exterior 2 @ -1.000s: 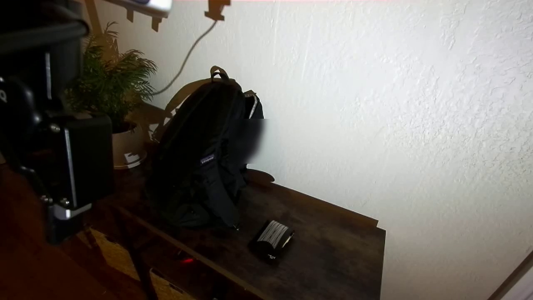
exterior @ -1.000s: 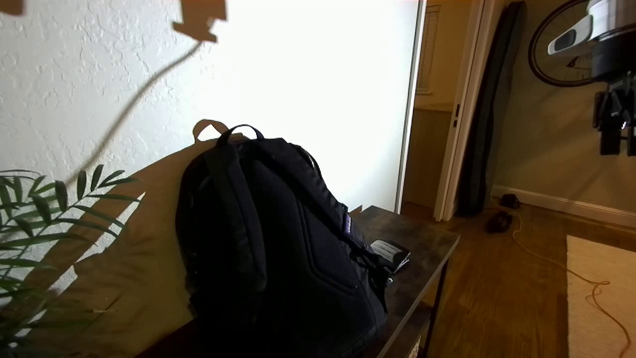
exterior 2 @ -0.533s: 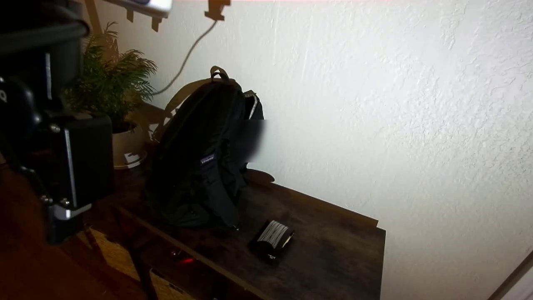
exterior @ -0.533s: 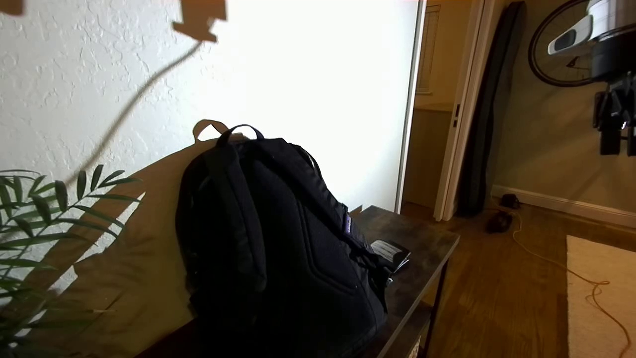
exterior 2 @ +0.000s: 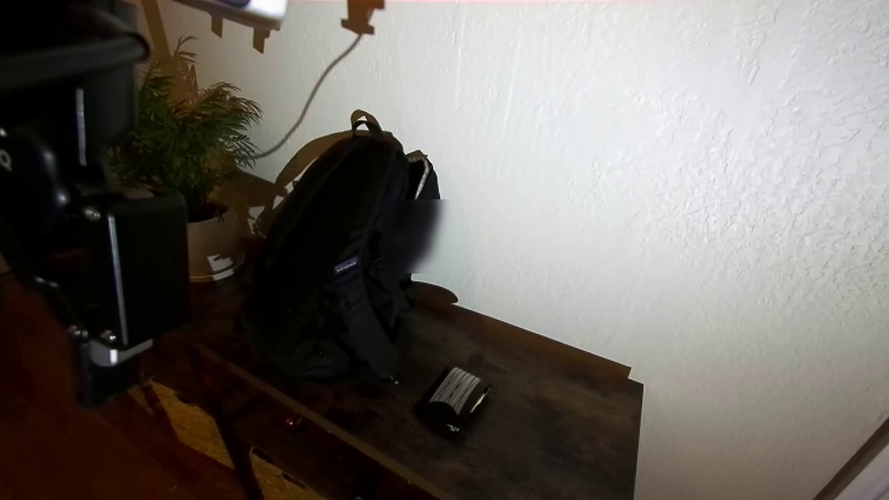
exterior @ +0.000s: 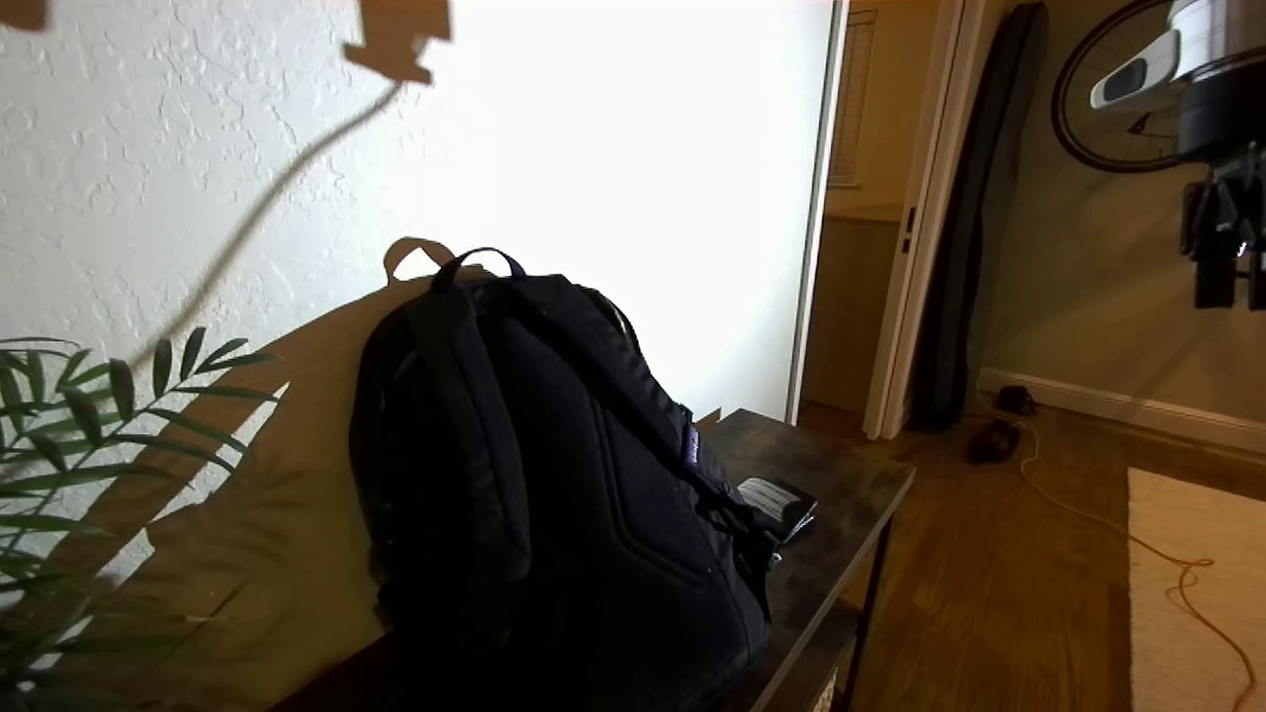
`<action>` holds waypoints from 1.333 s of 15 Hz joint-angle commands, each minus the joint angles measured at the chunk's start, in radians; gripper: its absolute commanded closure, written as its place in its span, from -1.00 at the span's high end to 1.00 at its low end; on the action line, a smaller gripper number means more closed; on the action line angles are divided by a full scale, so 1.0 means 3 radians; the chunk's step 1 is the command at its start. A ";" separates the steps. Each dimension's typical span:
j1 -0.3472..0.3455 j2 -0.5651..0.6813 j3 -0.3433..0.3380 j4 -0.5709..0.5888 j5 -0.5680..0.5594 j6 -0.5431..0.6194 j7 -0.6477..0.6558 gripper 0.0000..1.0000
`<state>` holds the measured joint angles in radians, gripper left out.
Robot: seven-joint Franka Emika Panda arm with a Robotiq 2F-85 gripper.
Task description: Put the wallet inside the backpack
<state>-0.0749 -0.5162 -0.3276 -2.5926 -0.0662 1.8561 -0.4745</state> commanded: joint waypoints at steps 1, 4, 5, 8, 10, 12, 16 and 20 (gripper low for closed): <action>-0.0065 0.0011 0.0063 0.0005 0.0030 -0.0007 -0.0027 1.00; -0.0065 0.0011 0.0063 0.0005 0.0030 -0.0007 -0.0027 1.00; -0.0065 0.0011 0.0063 0.0005 0.0030 -0.0007 -0.0027 1.00; -0.0065 0.0011 0.0063 0.0005 0.0030 -0.0007 -0.0027 1.00; -0.0065 0.0011 0.0063 0.0005 0.0030 -0.0007 -0.0027 1.00; -0.0065 0.0011 0.0063 0.0005 0.0030 -0.0007 -0.0027 1.00; -0.0049 0.0042 0.0102 -0.0027 0.0053 0.0050 0.0048 1.00; 0.0011 0.0247 0.0250 -0.0061 0.0136 0.0323 0.0190 1.00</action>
<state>-0.0763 -0.4902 -0.2904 -2.5953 -0.0462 1.8781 -0.4616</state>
